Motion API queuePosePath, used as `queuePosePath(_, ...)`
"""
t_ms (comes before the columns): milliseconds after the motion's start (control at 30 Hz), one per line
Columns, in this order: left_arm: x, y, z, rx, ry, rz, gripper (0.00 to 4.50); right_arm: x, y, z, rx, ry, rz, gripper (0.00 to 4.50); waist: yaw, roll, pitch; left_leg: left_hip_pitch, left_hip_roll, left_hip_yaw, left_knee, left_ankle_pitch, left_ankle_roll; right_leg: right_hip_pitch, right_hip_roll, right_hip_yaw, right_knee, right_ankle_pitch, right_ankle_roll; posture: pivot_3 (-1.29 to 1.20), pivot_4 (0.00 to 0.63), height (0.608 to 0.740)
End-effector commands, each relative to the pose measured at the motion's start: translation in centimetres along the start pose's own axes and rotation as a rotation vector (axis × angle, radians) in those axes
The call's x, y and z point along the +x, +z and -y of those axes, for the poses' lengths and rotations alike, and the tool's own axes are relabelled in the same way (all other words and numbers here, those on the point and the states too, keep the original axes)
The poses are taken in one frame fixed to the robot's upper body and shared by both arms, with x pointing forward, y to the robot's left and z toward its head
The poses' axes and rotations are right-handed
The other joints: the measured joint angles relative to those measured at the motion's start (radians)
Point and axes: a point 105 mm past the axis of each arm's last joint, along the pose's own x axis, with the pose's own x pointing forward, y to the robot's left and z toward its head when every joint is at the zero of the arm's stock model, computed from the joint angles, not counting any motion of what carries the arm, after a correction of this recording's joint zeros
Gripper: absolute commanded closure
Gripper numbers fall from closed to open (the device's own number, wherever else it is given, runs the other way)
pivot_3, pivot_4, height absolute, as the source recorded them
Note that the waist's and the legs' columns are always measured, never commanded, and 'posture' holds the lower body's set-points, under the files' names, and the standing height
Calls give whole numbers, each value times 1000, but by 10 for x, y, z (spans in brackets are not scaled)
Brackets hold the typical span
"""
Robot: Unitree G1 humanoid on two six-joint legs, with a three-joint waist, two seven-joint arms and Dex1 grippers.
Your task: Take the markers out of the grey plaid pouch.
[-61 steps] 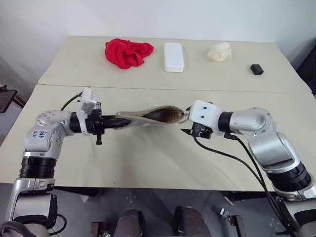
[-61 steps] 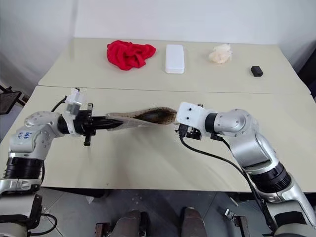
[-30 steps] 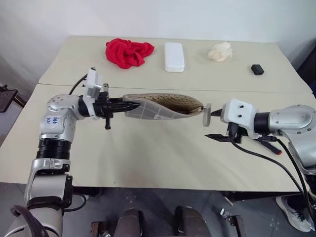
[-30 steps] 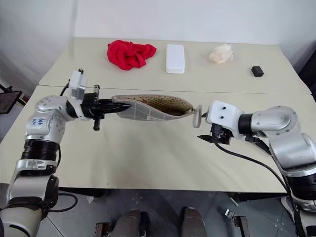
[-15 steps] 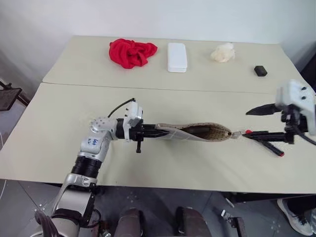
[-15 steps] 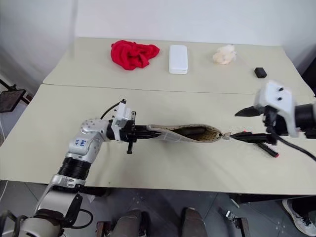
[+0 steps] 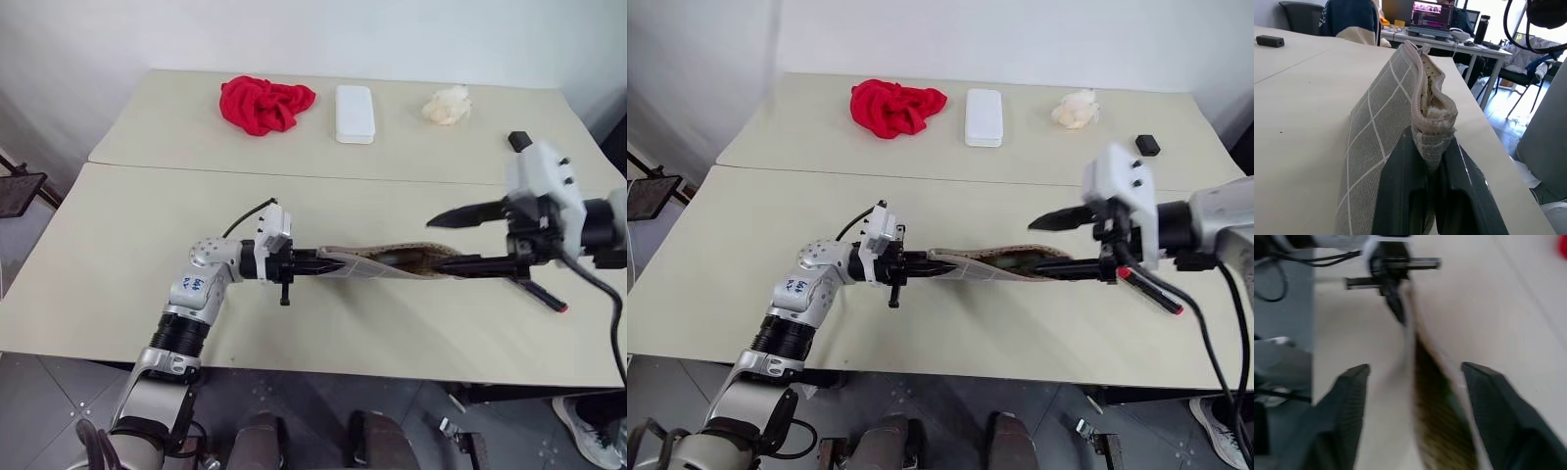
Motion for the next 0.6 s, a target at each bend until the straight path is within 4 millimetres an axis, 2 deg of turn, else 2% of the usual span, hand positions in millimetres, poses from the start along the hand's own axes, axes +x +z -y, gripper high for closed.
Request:
queuePosePath(33,3,7,-1,25,0,11,4443,2,14,-5,-62,11,21,2727,-2,0,0,0,0,0,0,0,0,0,0,0,0,0,0,0,150,740)
queuePosePath(133,4,7,-1,21,3,18,4443,8,18,-7,-78,29,29,3772,-3,0,0,0,0,0,0,0,0,0,0,0,0,0,0,0,150,740)
queuePosePath(200,6,5,3,2,-15,24,4443,19,7,2,-45,-9,-8,4474,-3,0,0,0,0,0,0,0,0,0,0,0,0,0,0,0,150,740)
queuePosePath(300,8,4,7,-18,-36,25,4443,27,-14,18,6,-86,-84,4492,-2,0,0,0,0,0,0,0,0,0,0,0,0,0,0,0,150,740)
queuePosePath(367,8,4,6,-24,-32,26,4443,29,-25,18,-18,-77,-142,4492,0,0,0,0,0,0,0,0,0,0,0,0,0,0,0,0,150,740)
queuePosePath(467,9,4,7,-35,-34,30,4443,35,-26,22,4,-102,-138,4492,-3,0,0,0,0,0,0,0,0,0,0,0,0,0,0,0,150,740)
queuePosePath(600,10,6,10,-67,-41,49,4443,39,-38,28,-12,-146,-200,4492,-4,0,0,0,0,0,0,0,0,0,0,0,0,0,0,0,150,740)
